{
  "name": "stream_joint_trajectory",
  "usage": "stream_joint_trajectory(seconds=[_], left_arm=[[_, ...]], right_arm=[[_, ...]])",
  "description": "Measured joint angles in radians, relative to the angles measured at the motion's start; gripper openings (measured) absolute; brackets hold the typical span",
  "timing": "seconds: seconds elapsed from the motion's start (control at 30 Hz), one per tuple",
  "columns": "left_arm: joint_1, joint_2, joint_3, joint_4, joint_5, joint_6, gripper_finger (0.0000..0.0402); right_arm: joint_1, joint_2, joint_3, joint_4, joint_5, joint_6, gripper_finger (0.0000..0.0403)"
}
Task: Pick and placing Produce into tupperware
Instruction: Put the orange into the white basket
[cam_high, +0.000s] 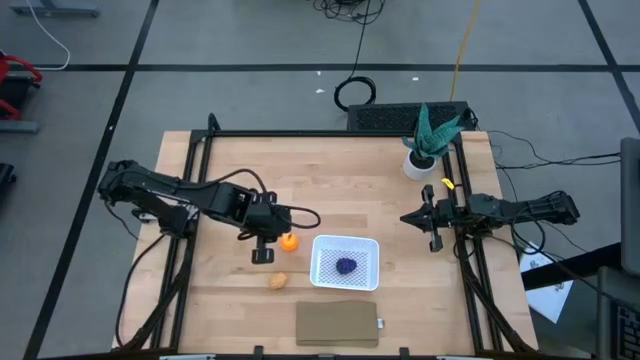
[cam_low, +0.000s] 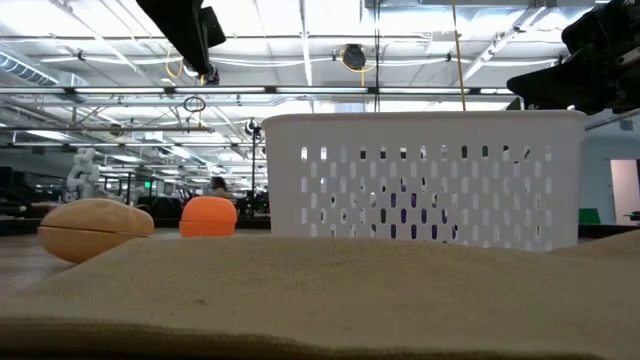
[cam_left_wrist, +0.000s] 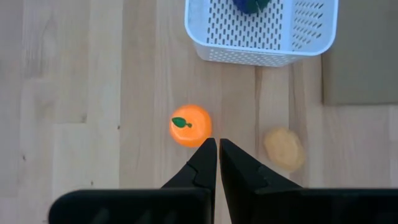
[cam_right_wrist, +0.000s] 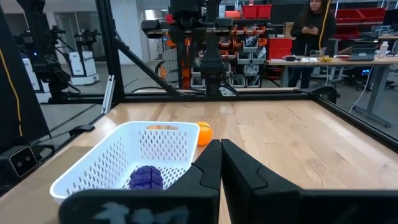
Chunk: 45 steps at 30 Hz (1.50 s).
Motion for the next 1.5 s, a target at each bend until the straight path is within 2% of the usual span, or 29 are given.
stream_joint_trajectory(seconds=[0.1,0.2,0.5,0.63,0.83,1.03,1.3,1.5], left_arm=[[0.003,0.000,0.000,0.002,0.000,0.000,0.0030],[0.013,0.000,0.000,0.001,0.000,-0.013,0.0054],[0.025,0.000,0.000,0.002,0.001,-0.010,0.0193],[0.025,0.000,0.000,-0.001,0.038,-0.011,0.0254],[0.025,0.002,0.000,-0.002,0.023,-0.013,0.0318],[0.031,0.070,0.000,-0.019,0.008,0.008,0.0341],[0.047,0.183,0.000,-0.009,0.050,0.053,0.0342],[0.051,0.232,0.000,0.072,0.066,0.094,0.0342]], right_arm=[[0.000,0.000,0.000,0.000,0.000,0.000,0.0000],[0.000,0.000,0.000,0.000,0.000,0.000,0.0000],[0.000,0.000,0.000,0.000,0.000,0.000,0.0000],[0.000,0.000,0.000,0.000,0.000,0.000,0.0000],[0.000,0.000,0.000,0.000,0.000,0.000,0.0000],[0.000,0.001,0.000,0.000,0.000,0.002,0.0000],[0.000,0.013,0.000,-0.003,0.000,0.003,0.0000],[0.000,0.023,0.000,-0.005,0.000,0.003,0.0000]])
